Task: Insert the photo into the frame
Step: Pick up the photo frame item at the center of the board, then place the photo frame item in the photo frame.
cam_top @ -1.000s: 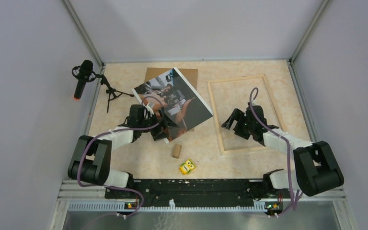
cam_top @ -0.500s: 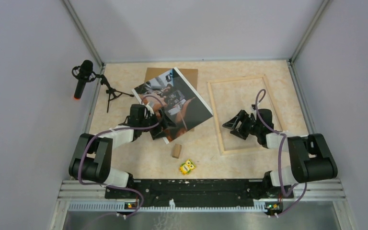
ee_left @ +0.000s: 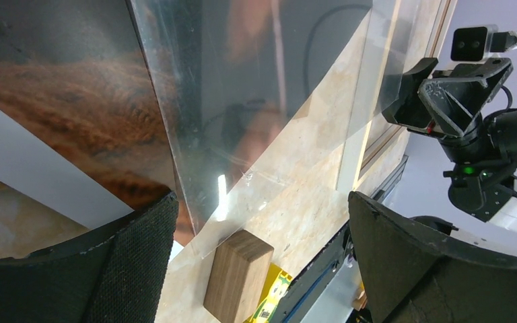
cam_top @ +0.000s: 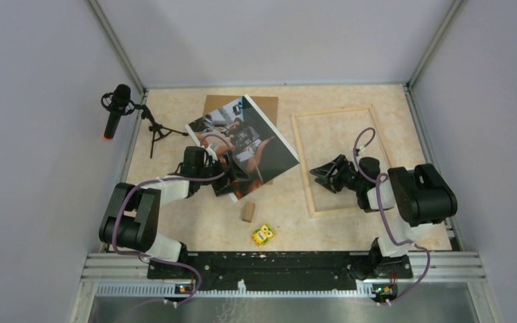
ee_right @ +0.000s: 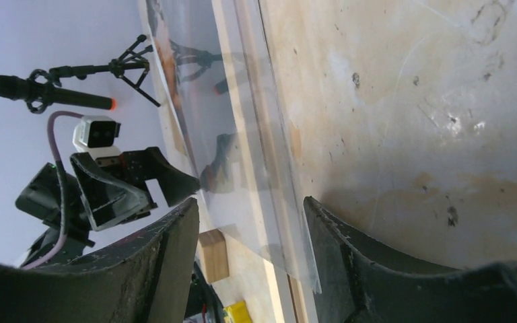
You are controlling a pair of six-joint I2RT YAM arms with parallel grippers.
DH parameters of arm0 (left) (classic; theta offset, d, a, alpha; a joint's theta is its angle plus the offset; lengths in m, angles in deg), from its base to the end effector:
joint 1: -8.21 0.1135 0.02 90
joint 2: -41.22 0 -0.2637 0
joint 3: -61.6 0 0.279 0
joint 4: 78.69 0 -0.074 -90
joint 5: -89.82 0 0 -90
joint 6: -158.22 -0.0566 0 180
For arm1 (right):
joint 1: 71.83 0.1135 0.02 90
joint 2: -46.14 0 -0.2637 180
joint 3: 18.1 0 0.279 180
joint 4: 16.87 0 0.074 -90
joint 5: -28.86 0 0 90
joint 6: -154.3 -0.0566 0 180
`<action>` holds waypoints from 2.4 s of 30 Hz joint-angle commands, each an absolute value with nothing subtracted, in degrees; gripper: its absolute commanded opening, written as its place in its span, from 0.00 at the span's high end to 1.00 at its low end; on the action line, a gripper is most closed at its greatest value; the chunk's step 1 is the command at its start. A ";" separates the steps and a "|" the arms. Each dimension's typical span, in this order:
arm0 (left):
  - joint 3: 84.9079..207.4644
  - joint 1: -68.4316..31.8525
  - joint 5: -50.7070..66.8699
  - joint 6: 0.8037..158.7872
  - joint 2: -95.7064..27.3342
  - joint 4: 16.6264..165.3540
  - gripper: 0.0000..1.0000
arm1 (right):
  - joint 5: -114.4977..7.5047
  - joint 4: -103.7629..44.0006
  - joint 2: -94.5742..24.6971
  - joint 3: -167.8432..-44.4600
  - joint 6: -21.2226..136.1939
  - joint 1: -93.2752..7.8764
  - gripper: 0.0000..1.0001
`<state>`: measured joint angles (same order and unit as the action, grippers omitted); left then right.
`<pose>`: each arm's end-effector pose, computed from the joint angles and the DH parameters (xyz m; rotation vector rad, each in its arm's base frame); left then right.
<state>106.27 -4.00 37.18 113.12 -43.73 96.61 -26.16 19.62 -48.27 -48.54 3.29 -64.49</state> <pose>0.2799 -0.0957 0.1117 -0.3640 2.4744 -1.2262 0.2632 0.0666 0.0702 0.6183 2.1556 1.3253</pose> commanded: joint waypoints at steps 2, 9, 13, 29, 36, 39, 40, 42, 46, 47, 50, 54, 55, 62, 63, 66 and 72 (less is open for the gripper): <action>106.62 -4.01 39.02 112.96 -44.12 100.50 0.02 | -24.09 35.19 -52.80 -48.74 -1.70 -64.36 0.47; 108.68 -4.01 38.96 110.73 -40.34 97.40 0.02 | -23.92 33.42 -53.20 -49.57 -0.71 -64.22 0.65; 112.21 -4.13 37.12 107.43 -36.08 92.20 0.02 | -24.42 27.24 -48.71 -50.18 1.03 -64.18 0.77; 127.08 -17.90 33.63 104.75 -35.84 90.28 0.02 | -21.55 -20.81 -21.95 -55.79 19.30 -78.50 1.00; 127.10 -24.75 33.06 105.30 -39.72 91.30 0.02 | -22.76 -45.44 -14.93 -63.27 37.55 -87.76 1.00; 127.10 -26.40 32.54 105.99 -41.17 91.35 0.02 | -21.34 -45.80 -17.78 -63.81 39.36 -88.36 1.00; 126.98 -26.56 32.29 106.30 -41.31 91.44 0.02 | -19.31 -44.36 -19.22 -63.51 38.72 -88.51 1.00; 126.65 -26.70 31.83 107.01 -42.21 92.09 0.02 | -17.06 -41.32 -21.98 -63.20 37.06 -88.73 1.00; 126.70 -26.69 33.17 109.25 -46.58 94.26 0.02 | -15.89 -37.12 -25.18 -62.57 34.50 -88.72 0.87; 127.00 -26.57 33.57 109.40 -48.03 94.48 0.02 | -16.40 -37.31 -25.46 -62.61 34.68 -88.76 0.84; 128.60 -25.61 34.17 108.92 -51.81 92.69 0.02 | -19.54 -40.58 -25.91 -62.70 36.49 -88.78 0.75; 129.87 -22.59 35.24 107.39 -54.69 90.73 0.02 | -20.39 -40.09 -24.38 -59.22 34.40 -88.73 0.51; 130.08 -21.88 35.41 107.10 -54.75 90.36 0.02 | -22.93 -42.35 -24.09 -59.76 35.51 -88.72 0.45; 135.42 -21.02 42.70 104.70 -56.11 84.55 0.02 | -34.85 -53.10 -26.63 -71.18 40.38 -88.75 0.20; 136.28 -21.04 42.83 103.83 -56.01 83.16 0.02 | -34.31 -52.84 -27.76 -72.49 40.44 -88.77 0.19; 136.79 -21.06 42.19 101.18 -54.20 82.07 0.02 | -29.03 -49.44 -31.71 -75.94 40.70 -88.62 0.19; 135.09 -21.27 42.24 97.44 -51.45 82.09 0.02 | -22.94 -47.97 -45.60 -87.63 45.65 -86.65 0.24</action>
